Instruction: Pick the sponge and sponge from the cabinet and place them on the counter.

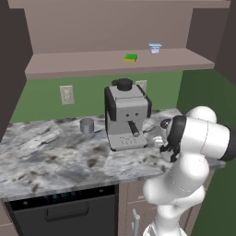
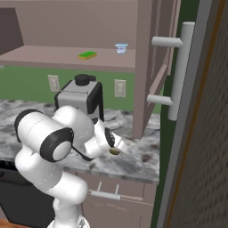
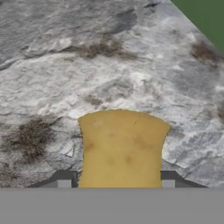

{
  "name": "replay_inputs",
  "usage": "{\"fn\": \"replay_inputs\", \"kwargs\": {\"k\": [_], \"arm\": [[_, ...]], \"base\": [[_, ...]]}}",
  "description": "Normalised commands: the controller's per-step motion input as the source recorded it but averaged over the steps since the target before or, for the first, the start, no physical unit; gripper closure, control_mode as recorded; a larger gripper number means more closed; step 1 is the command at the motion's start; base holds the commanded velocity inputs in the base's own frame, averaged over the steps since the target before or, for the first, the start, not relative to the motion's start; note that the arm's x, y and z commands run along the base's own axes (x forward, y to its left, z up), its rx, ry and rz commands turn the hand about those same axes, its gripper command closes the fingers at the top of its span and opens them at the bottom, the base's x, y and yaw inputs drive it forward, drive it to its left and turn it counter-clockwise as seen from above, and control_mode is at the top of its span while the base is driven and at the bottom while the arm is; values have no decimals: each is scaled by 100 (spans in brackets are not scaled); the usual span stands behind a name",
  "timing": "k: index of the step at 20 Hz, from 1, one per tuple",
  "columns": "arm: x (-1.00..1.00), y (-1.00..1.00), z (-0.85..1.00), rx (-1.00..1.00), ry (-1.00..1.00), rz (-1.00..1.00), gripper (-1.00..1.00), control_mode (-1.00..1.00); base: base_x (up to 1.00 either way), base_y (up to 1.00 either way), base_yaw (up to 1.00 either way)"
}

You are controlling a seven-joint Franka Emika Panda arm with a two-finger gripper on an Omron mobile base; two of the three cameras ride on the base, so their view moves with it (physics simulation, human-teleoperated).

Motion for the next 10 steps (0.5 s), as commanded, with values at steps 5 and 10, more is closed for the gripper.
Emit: {"fn": "replay_inputs", "kwargs": {"k": [5,10], "arm": [[20,-8,-34,0,3,0,100,-100],[21,-15,-34,4,5,0,-100,-100]], "base": [[0,0,0],[0,0,0]]}}
